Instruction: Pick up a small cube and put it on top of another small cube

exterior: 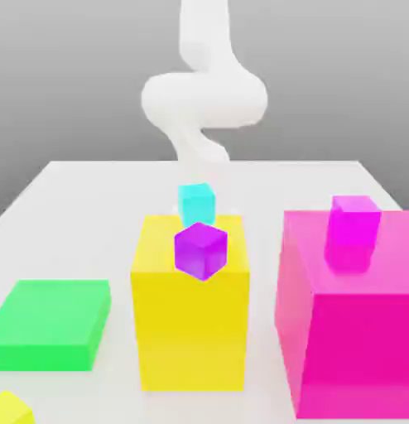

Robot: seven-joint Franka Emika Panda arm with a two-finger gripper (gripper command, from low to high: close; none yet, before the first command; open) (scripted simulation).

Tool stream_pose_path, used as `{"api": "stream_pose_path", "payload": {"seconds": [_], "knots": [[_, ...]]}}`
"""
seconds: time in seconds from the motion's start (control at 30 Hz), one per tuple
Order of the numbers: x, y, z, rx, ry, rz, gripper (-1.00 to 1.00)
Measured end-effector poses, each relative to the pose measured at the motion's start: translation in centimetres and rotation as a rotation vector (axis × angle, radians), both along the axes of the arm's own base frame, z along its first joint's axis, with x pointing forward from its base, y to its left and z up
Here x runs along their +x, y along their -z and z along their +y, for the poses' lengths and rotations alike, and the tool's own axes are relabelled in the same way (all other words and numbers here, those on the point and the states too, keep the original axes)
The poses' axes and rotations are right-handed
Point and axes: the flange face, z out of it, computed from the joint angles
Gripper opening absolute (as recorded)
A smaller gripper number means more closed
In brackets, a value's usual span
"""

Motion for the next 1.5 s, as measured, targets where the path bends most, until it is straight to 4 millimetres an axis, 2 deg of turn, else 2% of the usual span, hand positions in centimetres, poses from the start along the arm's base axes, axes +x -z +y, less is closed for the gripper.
{"api": "stream_pose_path", "payload": {"seconds": [0.13, 0.27, 0.4, 0.53, 0.67, 0.8, 0.9, 1.03, 1.17, 1.2, 1.37, 1.4, 1.43, 1.5], "knots": [[4.9, 4.5, -2.7, 0.033, 0.054, 0.096, 0.0], [8.9, 9.5, -5.7, 0.064, 0.111, 0.187, 0.0], [12.1, 15.1, -8.8, 0.093, 0.172, 0.278, 0.0], [14.4, 21.2, -12.2, 0.12, 0.236, 0.367, 0.0], [15.6, 27.8, -16.2, 0.148, 0.313, 0.455, 0.0], [16.1, 34.6, -19.0, 0.168, 0.372, 0.544, 0.0], [15.7, 39.9, -21.3, 0.182, 0.421, 0.611, 0.0], [14.3, 47.0, -24.2, 0.2, 0.489, 0.7, 0.0], [13.9, 53.5, -24.9, 0.203, 0.504, 0.72, 0.0], [13.9, 54.6, -24.9, 0.203, 0.505, 0.721, -1.0], [13.9, 54.6, -24.9, 0.204, 0.504, 0.721, -1.0], [13.8, 55.2, -24.9, 0.204, 0.505, 0.721, -1.0], [13.9, 54.6, -24.9, 0.204, 0.505, 0.721, -1.0], [13.9, 52.2, -25.0, 0.204, 0.504, 0.721, -1.0]]}}
